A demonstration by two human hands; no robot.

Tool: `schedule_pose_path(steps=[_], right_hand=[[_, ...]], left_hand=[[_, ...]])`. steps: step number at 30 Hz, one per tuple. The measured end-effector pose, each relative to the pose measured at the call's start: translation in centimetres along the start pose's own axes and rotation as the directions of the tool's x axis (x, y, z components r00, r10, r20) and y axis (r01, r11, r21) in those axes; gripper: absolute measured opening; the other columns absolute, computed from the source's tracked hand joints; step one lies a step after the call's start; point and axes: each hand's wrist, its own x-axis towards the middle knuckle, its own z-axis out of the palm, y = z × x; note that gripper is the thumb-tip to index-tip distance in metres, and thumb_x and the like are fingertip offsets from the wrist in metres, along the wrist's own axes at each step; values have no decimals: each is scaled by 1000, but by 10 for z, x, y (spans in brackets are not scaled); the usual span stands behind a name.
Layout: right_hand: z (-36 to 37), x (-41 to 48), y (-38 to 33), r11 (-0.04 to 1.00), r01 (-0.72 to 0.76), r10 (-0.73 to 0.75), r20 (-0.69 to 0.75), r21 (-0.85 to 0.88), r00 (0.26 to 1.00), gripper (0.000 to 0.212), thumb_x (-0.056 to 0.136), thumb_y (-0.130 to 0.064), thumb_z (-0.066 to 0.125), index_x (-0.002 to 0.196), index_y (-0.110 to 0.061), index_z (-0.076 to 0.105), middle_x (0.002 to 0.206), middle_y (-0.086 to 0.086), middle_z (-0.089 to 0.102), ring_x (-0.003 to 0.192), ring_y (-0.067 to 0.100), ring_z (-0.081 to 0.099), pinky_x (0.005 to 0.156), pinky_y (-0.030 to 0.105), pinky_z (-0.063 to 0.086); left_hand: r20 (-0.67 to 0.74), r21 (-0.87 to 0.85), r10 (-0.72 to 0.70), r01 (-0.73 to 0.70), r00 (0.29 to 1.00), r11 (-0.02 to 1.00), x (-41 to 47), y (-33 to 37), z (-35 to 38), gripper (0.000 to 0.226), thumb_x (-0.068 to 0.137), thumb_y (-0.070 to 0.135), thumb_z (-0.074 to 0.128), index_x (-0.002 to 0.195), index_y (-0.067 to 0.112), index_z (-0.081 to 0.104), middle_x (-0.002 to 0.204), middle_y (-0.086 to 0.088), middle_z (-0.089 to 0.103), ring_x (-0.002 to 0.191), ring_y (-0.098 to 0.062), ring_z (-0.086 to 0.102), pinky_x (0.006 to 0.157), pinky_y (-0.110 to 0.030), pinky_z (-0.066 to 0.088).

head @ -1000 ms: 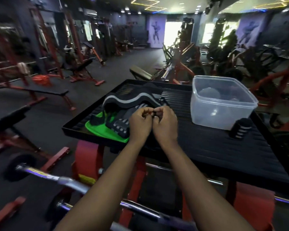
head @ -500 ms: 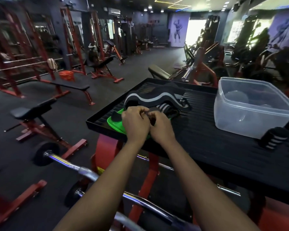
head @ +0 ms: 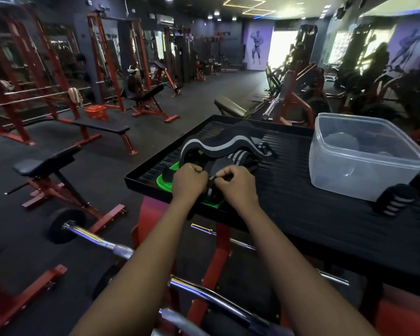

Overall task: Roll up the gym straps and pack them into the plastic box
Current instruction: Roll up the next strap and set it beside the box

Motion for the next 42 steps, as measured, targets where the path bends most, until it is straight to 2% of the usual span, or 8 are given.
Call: schedule_pose_path(steps=[5, 11, 19, 25, 29, 32, 36, 42], right_hand=[[-1, 3, 5, 745, -350, 362, 96, 567, 927, 43, 76, -6, 63, 118, -12, 55, 104, 6, 63, 92, 18, 62, 81, 35, 55], [-31, -2, 6, 256, -521, 341, 428, 814, 837, 36, 49, -9, 37, 78, -3, 57, 80, 13, 58, 63, 29, 57, 61, 28, 55], [-54, -1, 31, 868, -394, 424, -37, 301, 905, 46, 79, -31, 71, 120, -15, 59, 115, 4, 61, 92, 17, 61, 70, 27, 47], [-56, 1, 38, 771, -387, 460, -22, 506, 888, 63, 80, -21, 79, 135, -12, 48, 120, 8, 64, 101, 21, 66, 89, 39, 56], [-63, 5, 35, 774, -406, 490, -54, 487, 870, 38, 77, -8, 67, 115, -11, 63, 104, 5, 71, 92, 21, 69, 82, 37, 58], [-75, 2, 33, 766, -410, 535, -137, 495, 834, 8, 67, -8, 57, 71, -8, 64, 65, 3, 62, 64, 18, 56, 58, 31, 44], [-82, -2, 35, 823, -384, 515, -265, 419, 815, 23, 78, -29, 68, 72, -7, 68, 67, 1, 67, 60, 17, 59, 59, 29, 47], [-86, -10, 30, 901, -199, 386, -505, 384, 772, 31, 86, -24, 58, 59, -14, 50, 52, -3, 44, 47, 10, 35, 48, 26, 32]], left_hand=[[42, -75, -52, 55, 998, 996, 3, 4, 4, 35, 80, 39, 60, 98, 9, 65, 97, -15, 68, 94, -32, 62, 78, -35, 46], [196, -239, -58, 105, 979, 965, -2, 16, 10, 39, 79, 40, 65, 54, 10, 63, 53, -7, 61, 53, -24, 55, 64, -34, 48], [78, -149, 85, -72, 993, 986, -14, 34, 33, 41, 82, 41, 65, 54, 17, 49, 59, 0, 57, 63, -21, 54, 60, -32, 38], [157, -349, 79, -20, 984, 937, -15, 35, 43, 29, 84, 30, 68, 59, 15, 64, 61, -1, 64, 60, -22, 59, 69, -35, 51], [28, -65, 43, -42, 999, 997, -18, 34, 36, 33, 84, 28, 67, 107, 9, 52, 107, -11, 62, 103, -32, 59, 82, -35, 44], [-18, 151, 165, -161, 986, 975, -23, 35, 33, 38, 87, 22, 59, 116, 7, 40, 110, -18, 61, 98, -39, 61, 75, -40, 45], [-33, 570, 529, -419, 848, 707, -39, 42, 45, 36, 89, 25, 53, 121, 14, 42, 129, -17, 44, 105, -35, 52, 81, -41, 43], [268, 625, 536, -568, 801, 536, -35, 50, 67, 97, 70, 70, 56, 147, 24, 19, 160, -9, -7, 143, -42, -16, 107, -62, -17]])
